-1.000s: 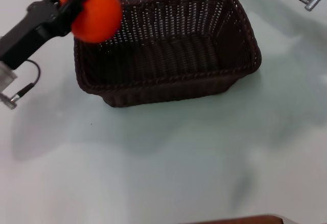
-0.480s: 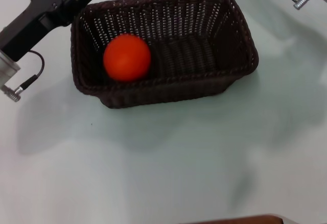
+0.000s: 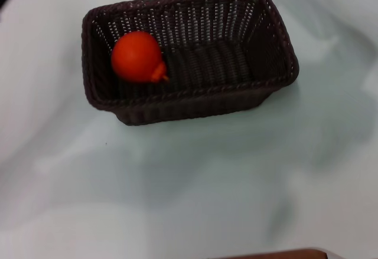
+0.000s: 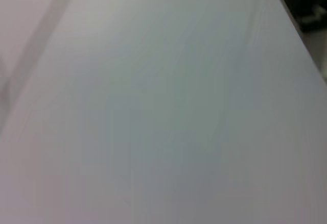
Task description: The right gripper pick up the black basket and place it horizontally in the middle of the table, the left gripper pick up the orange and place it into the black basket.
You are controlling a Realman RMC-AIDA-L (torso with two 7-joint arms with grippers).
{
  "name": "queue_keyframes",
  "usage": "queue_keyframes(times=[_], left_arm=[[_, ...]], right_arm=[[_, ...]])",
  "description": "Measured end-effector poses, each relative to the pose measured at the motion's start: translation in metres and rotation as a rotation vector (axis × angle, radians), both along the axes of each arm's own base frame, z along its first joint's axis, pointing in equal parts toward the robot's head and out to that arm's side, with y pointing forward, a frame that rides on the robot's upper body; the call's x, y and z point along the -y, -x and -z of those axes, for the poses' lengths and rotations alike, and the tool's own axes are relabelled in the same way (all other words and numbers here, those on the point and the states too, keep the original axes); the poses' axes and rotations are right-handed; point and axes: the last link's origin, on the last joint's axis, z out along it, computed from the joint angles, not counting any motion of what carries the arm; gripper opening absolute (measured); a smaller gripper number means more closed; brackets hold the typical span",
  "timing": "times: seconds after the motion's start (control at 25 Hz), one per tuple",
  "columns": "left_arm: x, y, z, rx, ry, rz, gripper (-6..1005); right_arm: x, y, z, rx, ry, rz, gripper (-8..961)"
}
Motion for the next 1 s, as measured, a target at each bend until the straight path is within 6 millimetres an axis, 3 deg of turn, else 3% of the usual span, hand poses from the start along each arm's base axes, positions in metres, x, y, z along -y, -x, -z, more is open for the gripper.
queue_keyframes(times=[0.24,0.52,0.72,1.0], left_arm=[[0.045,0.043,-0.030,0.047,-0.262,-0.178,901],[0.087,0.073,-0.046,0.062,-0.385,-0.320,901],[0.096,0.081,-0.046,0.077,-0.417,-0.370,901],[0.089,0.078,-0.044,0.076,-0.414,-0.364,901]], right_arm=[[0.001,-0.012,-0.016,0.140,-0.219,0.013,870],[0.004,-0.029,-0.032,0.275,-0.445,0.095,871],[0.004,-0.033,-0.033,0.318,-0.487,0.126,871],[0.004,-0.035,-0.038,0.303,-0.517,0.149,870]])
